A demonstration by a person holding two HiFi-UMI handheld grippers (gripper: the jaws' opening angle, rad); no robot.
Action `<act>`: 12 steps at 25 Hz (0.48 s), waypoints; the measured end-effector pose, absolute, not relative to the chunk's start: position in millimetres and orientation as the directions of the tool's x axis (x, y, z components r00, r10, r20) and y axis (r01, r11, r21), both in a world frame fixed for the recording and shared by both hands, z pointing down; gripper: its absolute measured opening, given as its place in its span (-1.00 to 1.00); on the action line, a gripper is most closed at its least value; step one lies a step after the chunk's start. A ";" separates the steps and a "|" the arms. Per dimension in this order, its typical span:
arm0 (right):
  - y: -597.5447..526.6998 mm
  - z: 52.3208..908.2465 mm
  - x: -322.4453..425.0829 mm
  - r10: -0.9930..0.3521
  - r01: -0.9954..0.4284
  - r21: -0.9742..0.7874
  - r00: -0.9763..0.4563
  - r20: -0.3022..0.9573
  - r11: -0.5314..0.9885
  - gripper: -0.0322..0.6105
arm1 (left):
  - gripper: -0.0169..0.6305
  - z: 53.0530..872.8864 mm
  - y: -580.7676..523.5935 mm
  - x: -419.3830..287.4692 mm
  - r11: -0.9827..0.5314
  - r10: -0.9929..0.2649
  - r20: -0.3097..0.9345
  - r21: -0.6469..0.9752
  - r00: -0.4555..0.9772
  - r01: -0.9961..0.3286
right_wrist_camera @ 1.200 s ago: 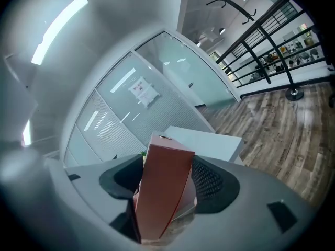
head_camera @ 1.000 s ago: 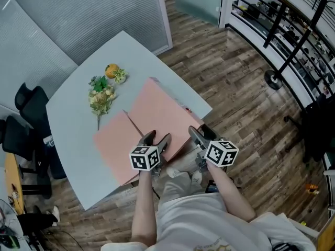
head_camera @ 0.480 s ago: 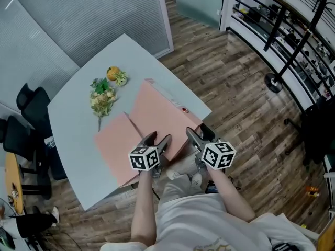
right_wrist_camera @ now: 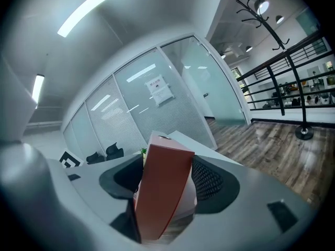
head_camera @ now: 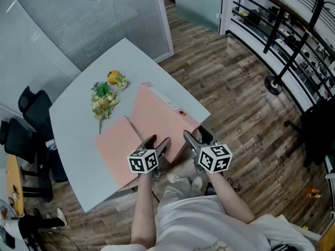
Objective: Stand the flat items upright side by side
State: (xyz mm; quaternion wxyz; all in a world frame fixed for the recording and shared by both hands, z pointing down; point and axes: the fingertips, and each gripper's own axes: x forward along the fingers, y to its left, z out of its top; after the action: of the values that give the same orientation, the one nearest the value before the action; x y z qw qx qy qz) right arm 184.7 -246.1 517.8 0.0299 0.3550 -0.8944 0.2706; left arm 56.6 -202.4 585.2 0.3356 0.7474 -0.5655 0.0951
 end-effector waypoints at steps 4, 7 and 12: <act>-242.4 514.3 181.2 -0.619 -0.659 -0.427 -0.744 0.250 0.619 0.05 | -0.06 578.9 -201.5 63.7 -0.152 -0.784 0.501 0.419 0.367 -0.895; -239.0 508.9 178.4 -0.625 -0.668 -0.388 -0.739 0.251 0.635 0.05 | -0.06 572.6 -202.6 68.6 -0.166 -0.787 0.488 0.421 0.377 -0.892; -236.9 503.7 178.6 -0.634 -0.684 -0.338 -0.728 0.259 0.647 0.05 | -0.06 560.9 -205.9 77.5 -0.176 -0.805 0.431 0.481 0.407 -0.859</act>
State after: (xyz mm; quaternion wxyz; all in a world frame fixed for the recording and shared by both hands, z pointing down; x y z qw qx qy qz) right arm 178.6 -236.9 503.7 0.0587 0.3638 -0.9056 0.2101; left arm 77.5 -205.9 560.9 0.3420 0.7657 -0.5433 0.0390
